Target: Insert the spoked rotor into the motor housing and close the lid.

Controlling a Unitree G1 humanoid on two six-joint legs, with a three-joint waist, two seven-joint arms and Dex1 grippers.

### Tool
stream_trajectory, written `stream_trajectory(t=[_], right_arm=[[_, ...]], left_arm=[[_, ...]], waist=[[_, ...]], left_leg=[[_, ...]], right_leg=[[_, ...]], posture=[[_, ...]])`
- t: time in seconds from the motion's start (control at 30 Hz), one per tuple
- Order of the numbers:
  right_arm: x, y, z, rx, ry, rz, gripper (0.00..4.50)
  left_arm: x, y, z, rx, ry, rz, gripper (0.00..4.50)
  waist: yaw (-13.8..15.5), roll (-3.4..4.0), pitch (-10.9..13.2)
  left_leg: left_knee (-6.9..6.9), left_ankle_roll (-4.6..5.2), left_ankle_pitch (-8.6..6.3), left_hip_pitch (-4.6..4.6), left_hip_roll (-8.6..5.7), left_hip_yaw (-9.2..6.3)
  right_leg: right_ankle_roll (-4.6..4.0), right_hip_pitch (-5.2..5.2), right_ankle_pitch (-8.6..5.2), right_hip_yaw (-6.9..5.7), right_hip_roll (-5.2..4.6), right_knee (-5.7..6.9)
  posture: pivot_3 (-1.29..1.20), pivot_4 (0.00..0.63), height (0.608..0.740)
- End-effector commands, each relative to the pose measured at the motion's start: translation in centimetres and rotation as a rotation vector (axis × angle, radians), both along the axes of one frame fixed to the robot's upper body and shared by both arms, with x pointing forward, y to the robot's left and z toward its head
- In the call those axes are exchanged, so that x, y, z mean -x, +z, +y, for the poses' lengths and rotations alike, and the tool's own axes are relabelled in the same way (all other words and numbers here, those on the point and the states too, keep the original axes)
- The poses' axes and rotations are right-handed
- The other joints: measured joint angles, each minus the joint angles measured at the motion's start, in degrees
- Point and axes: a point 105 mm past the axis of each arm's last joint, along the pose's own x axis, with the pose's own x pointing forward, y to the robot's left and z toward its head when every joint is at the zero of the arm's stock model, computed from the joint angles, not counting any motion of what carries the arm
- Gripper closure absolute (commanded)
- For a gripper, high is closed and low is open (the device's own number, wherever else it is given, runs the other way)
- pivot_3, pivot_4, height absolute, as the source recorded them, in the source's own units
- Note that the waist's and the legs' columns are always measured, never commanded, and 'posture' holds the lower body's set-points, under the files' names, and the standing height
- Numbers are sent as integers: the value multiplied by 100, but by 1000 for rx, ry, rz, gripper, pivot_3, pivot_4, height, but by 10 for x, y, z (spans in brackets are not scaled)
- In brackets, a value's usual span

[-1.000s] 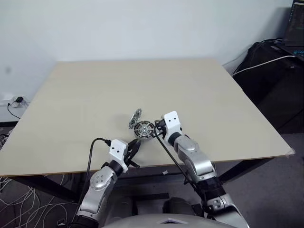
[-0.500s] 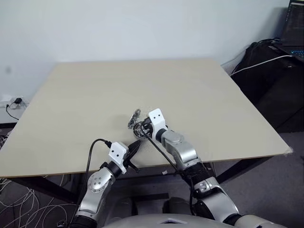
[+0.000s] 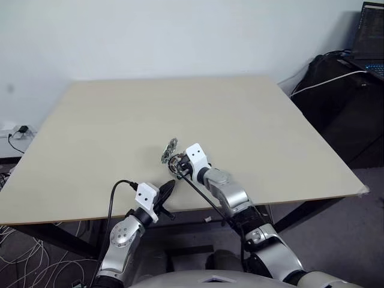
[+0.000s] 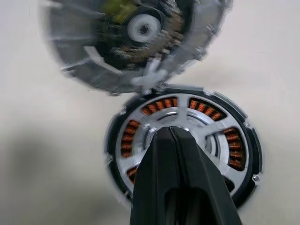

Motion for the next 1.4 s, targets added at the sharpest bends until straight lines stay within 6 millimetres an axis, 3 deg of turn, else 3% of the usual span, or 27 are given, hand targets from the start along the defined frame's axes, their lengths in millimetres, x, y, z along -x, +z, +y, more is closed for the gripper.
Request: stream_trajectory(t=[0.03,0.37,0.67,0.9,1.4], right_arm=[[6,29,2,22,134,-93,3899],[19,22,-23,336,386,-152,708],[8,29,-19,521,541,-246,708],[4,20,-11,661,665,-336,708],[-5,12,-11,754,739,-352,708]], left_arm=[[-5,11,3,29,37,-22,4500],[-7,5,3,44,71,26,4500],[-7,3,1,50,70,42,4500],[-7,2,1,53,74,48,4500],[-6,-5,3,60,95,68,4500]], waist=[[3,-2,-1],[36,-3,1],[62,-4,2],[76,-5,3],[75,-4,2]], left_leg=[[1,1,0,0,0,-2],[15,4,-3,-5,0,-12],[29,5,-4,-11,2,-20],[34,7,-5,-17,-1,-20],[38,6,-5,-16,-1,-20]], right_leg=[[0,1,0,-1,0,-1],[-1,4,-1,-12,-5,-2],[0,5,0,-18,-6,0],[1,5,2,-20,-8,-1],[2,6,3,-20,-4,2]], posture=[[0,0,740],[0,0,740],[0,0,740],[0,0,740],[0,0,740]])
